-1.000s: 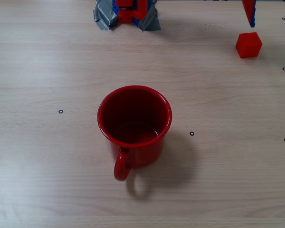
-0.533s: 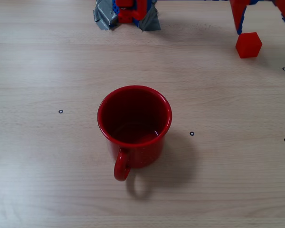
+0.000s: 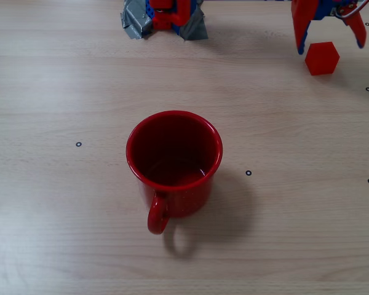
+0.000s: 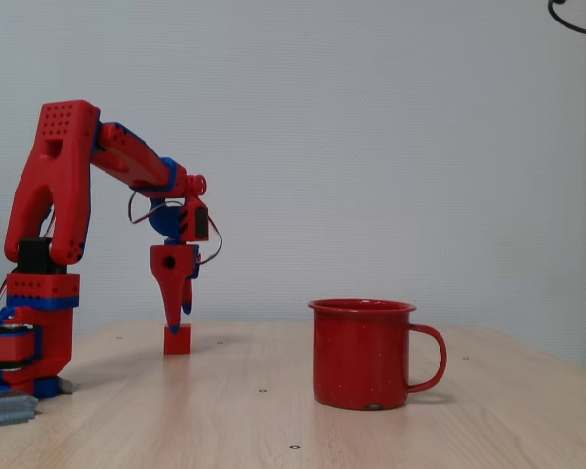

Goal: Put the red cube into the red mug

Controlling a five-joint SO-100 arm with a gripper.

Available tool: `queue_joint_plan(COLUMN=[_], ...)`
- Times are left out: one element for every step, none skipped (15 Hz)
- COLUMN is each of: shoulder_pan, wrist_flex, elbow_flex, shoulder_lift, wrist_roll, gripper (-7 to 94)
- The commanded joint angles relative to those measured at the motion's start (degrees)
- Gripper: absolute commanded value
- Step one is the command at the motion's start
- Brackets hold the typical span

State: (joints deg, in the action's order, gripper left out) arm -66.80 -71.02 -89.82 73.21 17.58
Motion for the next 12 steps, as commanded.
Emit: queue_joint_plan(shoulder_pan=[-0.9, -1.1, -1.1, -1.3, -1.4, -1.5, -1.6, -1.6, -1.7, -1.7, -1.7, -1.7], wrist_flex=[1.2, 1.8, 2.3, 2.6, 3.3, 3.8, 4.1, 4.6, 5.3, 5.7, 6.2, 7.2], elbow_flex=[1.8, 2.4, 3.1, 3.5, 3.9, 4.3, 4.7, 5.1, 5.3, 5.6, 5.8, 5.5], shoulder_lift=[1.6, 0.6, -0.4, -1.1, -1.6, -2.1, -2.7, -3.1, -3.3, -3.6, -3.7, -3.6], wrist_roll=[-0.4, -0.3, -0.3, -0.4, -0.4, -0.3, -0.1, -0.1, -0.1, -0.1, -0.1, -0.3], gripper=[41, 41, 41, 41, 41, 40, 40, 39, 37, 32, 25, 18])
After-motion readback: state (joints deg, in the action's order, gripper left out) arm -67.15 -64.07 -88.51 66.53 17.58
